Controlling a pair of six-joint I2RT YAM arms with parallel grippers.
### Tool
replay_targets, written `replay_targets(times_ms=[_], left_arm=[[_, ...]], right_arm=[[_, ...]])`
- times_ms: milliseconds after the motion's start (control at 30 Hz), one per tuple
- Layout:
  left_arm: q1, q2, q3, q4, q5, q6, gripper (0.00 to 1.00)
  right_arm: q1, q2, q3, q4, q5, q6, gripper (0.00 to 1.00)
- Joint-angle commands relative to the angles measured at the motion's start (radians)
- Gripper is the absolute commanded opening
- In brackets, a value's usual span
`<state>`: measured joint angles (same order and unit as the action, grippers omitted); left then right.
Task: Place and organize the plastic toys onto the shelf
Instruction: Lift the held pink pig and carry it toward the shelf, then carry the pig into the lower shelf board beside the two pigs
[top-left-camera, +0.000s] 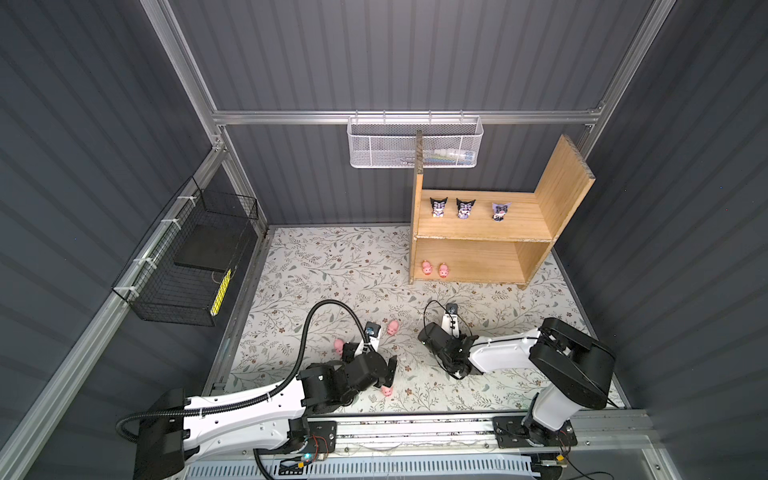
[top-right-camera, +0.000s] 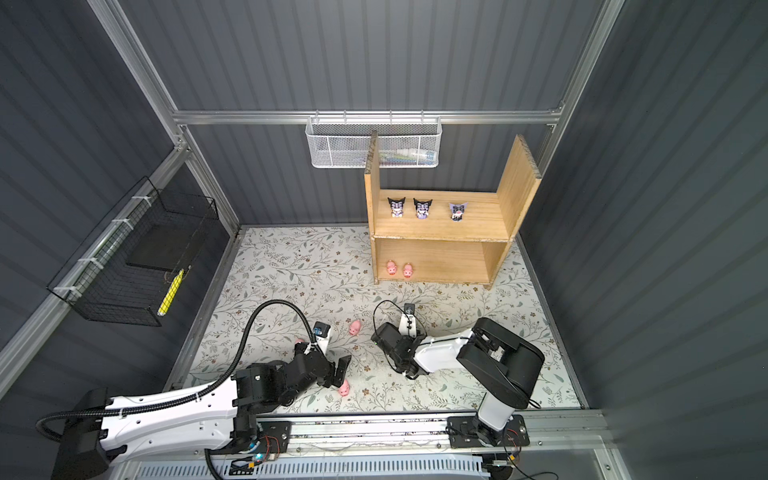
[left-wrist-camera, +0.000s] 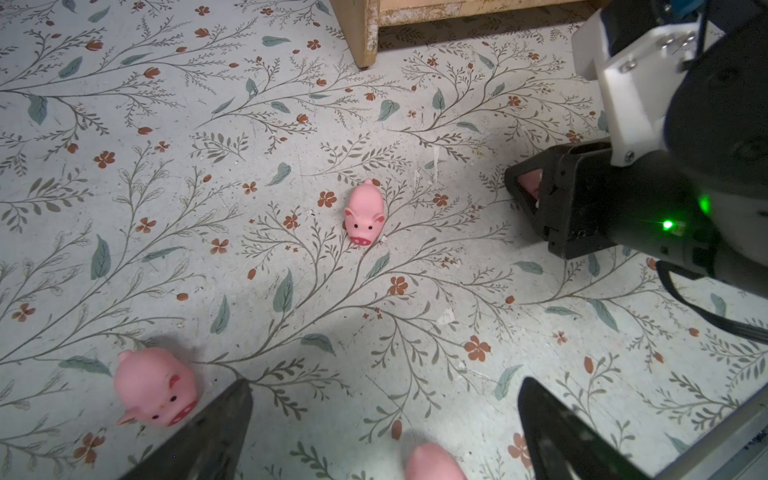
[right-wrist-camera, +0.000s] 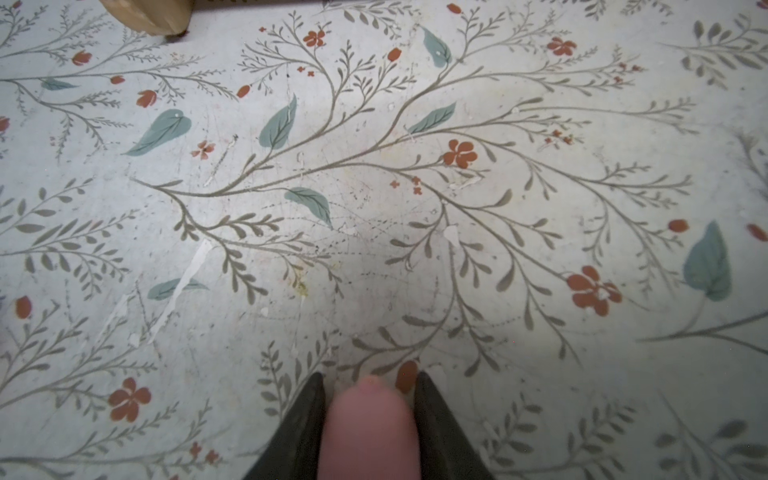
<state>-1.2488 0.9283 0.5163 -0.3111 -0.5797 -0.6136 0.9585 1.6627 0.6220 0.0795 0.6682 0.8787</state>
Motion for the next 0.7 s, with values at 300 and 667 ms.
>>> replay_targets(times_ms=[300, 667], left_arm=[[-0.003, -0.028, 0.019, -0.001, -0.015, 0.019, 1.0], [-0.003, -0.052, 0.031, 0.016, -0.056, 0.086, 1.0]], right_arm=[[-0.075, -0.135, 0.041, -0.224, -0.122, -0.215, 0.26], [-0.311, -0.189, 0.139, -0.212, -0.189, -0.434, 0.27]])
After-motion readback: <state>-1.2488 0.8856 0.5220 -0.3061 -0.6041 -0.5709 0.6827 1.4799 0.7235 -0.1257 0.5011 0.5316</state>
